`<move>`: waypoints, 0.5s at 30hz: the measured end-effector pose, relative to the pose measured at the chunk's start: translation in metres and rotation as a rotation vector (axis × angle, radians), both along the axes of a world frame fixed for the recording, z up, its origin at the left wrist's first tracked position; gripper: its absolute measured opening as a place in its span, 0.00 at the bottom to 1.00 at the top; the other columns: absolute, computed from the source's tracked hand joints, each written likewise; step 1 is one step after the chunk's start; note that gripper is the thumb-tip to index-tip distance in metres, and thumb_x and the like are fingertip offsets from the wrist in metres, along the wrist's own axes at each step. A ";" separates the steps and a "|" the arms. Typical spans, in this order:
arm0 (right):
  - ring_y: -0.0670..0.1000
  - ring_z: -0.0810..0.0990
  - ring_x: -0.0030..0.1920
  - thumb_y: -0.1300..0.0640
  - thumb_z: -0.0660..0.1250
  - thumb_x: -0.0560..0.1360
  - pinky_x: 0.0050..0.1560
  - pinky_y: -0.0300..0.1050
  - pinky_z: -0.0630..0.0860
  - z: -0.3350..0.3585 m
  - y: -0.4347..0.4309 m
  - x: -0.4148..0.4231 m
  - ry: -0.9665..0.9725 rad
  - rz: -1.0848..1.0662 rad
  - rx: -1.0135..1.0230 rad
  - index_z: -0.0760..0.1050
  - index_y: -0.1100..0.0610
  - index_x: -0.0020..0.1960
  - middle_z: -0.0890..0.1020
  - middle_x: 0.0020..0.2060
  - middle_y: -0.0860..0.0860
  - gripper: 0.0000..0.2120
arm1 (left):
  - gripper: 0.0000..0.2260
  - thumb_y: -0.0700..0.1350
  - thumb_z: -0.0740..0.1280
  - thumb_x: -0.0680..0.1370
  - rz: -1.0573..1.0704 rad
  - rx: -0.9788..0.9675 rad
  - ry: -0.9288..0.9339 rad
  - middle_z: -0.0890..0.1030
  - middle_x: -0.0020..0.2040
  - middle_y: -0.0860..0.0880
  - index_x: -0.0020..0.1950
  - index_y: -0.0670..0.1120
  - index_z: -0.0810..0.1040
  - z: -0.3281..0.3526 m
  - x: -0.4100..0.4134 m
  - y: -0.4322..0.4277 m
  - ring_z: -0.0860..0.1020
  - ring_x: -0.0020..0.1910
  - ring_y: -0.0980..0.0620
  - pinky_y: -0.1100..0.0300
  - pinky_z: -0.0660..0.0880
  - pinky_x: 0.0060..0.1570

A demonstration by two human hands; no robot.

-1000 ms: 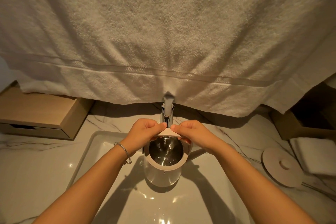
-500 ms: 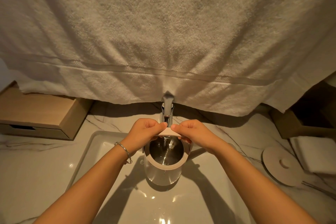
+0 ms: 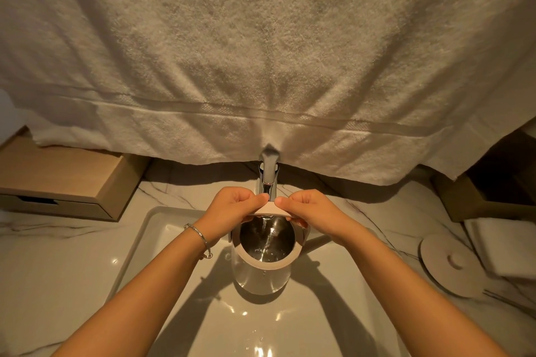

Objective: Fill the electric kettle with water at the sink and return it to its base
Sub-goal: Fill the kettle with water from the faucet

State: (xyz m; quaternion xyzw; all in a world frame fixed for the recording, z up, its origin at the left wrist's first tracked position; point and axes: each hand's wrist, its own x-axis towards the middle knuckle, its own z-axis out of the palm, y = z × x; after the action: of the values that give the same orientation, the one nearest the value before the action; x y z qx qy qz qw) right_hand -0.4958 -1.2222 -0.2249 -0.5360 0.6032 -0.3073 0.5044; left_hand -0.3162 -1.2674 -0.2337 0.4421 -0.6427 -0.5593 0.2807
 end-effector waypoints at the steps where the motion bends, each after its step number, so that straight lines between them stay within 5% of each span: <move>1: 0.43 0.67 0.25 0.46 0.66 0.73 0.33 0.37 0.66 0.000 0.000 0.000 -0.003 -0.002 -0.001 0.69 0.50 0.24 0.69 0.23 0.47 0.20 | 0.19 0.50 0.66 0.75 -0.001 -0.002 -0.002 0.69 0.21 0.55 0.24 0.48 0.70 0.000 0.000 0.000 0.68 0.22 0.60 0.69 0.69 0.30; 15: 0.43 0.67 0.25 0.45 0.66 0.72 0.33 0.38 0.66 -0.004 -0.001 0.000 0.005 -0.014 -0.032 0.69 0.50 0.25 0.70 0.23 0.46 0.19 | 0.19 0.50 0.66 0.75 0.001 -0.001 0.001 0.69 0.21 0.55 0.24 0.48 0.70 -0.002 0.000 -0.002 0.67 0.22 0.60 0.71 0.68 0.28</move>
State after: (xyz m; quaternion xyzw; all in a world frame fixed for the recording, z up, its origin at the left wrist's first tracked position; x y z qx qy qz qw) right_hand -0.4957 -1.2236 -0.2289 -0.5405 0.6033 -0.3191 0.4920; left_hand -0.3162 -1.2693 -0.2356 0.4420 -0.6427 -0.5590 0.2813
